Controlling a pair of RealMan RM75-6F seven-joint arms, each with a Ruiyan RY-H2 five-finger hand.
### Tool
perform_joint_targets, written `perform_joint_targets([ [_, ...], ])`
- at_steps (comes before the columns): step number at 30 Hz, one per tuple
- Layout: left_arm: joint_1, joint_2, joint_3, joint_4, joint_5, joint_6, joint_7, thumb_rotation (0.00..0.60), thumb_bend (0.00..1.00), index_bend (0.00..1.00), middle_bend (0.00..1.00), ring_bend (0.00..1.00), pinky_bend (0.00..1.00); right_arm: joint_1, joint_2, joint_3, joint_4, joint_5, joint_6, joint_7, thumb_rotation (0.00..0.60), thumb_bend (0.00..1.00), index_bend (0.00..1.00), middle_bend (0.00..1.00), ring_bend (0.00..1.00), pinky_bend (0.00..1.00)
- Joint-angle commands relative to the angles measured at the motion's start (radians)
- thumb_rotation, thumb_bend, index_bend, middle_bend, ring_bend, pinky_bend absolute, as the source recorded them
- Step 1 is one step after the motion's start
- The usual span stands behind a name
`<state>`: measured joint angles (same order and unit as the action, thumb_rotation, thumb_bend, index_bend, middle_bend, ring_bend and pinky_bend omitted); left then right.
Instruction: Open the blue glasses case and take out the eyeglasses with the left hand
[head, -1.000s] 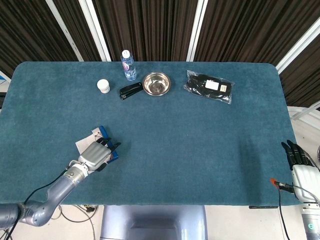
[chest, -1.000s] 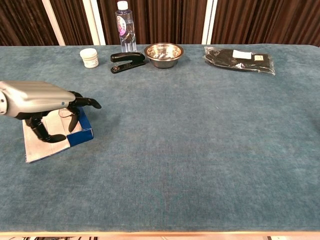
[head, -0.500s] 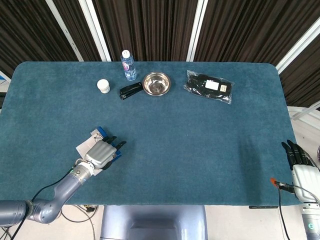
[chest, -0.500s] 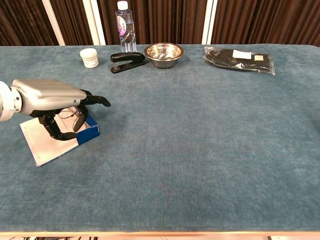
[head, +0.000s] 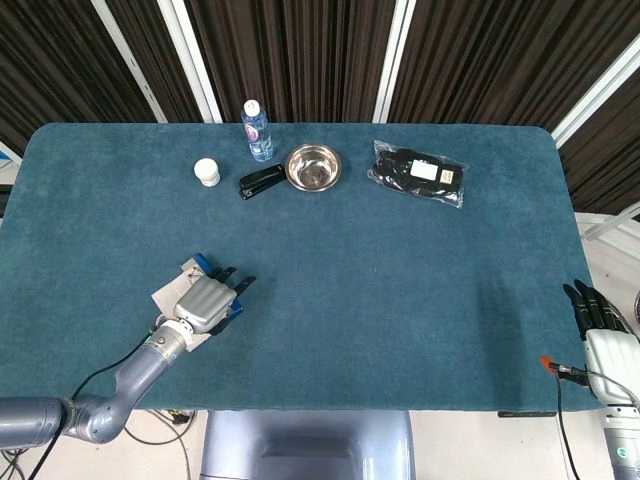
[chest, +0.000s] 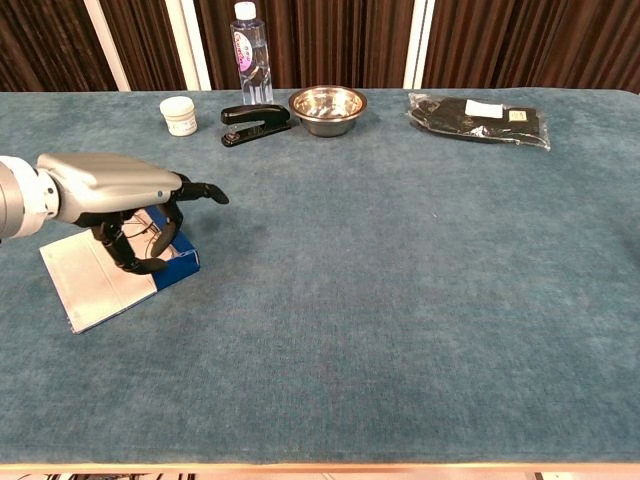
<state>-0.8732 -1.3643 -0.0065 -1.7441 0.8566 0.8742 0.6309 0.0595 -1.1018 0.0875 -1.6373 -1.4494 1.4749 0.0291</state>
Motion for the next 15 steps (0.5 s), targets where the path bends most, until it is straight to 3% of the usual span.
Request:
perform_joint_targets([
  [1,0.003,0.010,-0.011,-0.011,0.015,0.018,-0.016,0.600,0.21,0.00,0.19,0.04,0.13,0.000,0.000,0.000,0.000,0.000,-0.001,0.000,0.600,0.14,0.00,0.00,0.00,0.24],
  [4,0.004,0.021,-0.015,-0.016,0.031,0.028,-0.025,0.600,0.16,0.00,0.15,0.04,0.13,0.000,0.001,0.000,-0.002,0.001,-0.001,0.000,0.600,0.14,0.00,0.00,0.00,0.24],
  [15,-0.016,0.012,-0.010,0.041,0.048,0.032,0.009,0.600,0.15,0.00,0.14,0.04,0.13,0.000,-0.001,0.002,-0.003,0.008,-0.003,0.001,0.600,0.14,0.00,0.00,0.00,0.24],
])
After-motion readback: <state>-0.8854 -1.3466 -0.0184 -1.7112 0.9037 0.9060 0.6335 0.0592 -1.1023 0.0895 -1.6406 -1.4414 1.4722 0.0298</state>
